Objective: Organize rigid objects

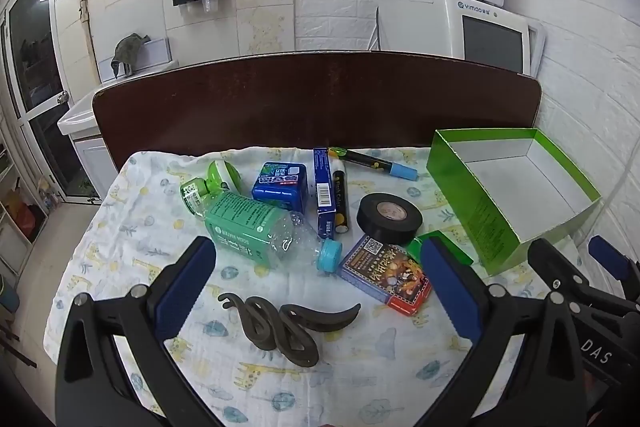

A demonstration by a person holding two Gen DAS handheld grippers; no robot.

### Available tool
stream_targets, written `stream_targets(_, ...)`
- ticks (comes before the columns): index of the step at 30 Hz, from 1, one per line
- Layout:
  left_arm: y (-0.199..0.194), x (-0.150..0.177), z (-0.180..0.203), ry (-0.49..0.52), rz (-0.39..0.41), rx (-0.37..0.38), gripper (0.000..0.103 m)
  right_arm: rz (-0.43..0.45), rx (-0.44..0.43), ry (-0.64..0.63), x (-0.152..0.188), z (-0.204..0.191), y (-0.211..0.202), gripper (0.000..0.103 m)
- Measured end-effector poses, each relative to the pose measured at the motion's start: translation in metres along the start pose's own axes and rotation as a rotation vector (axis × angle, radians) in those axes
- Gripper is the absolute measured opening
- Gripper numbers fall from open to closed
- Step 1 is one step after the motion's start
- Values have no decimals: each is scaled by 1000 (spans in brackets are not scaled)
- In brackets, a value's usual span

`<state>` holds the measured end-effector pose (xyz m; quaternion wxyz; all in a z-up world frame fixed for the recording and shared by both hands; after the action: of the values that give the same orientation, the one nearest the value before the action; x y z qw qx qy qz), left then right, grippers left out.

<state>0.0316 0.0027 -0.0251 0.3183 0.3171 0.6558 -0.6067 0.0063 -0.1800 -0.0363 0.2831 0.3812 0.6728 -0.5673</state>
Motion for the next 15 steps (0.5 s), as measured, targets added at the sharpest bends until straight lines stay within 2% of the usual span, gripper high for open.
stream_targets(7, 3, 3, 0, 11, -9, 12, 102, 8, 61, -4, -2, 1, 2, 103)
stream_targets(15, 2, 5, -2, 14, 13, 27, 102, 27, 49, -1, -1, 3, 0, 103)
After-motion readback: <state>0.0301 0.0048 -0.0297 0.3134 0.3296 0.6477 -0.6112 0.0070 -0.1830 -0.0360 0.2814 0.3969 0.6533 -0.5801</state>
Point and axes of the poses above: each gripper's, at about its wrist camera, not at the fingertips, and y roughly the way its jaws point, z to its right, x to its underside, the point moved 3 cm from there along y, roughly the way its jaws point, and after that the axes turned 5 degrees about -x, right-handed, at the moved point
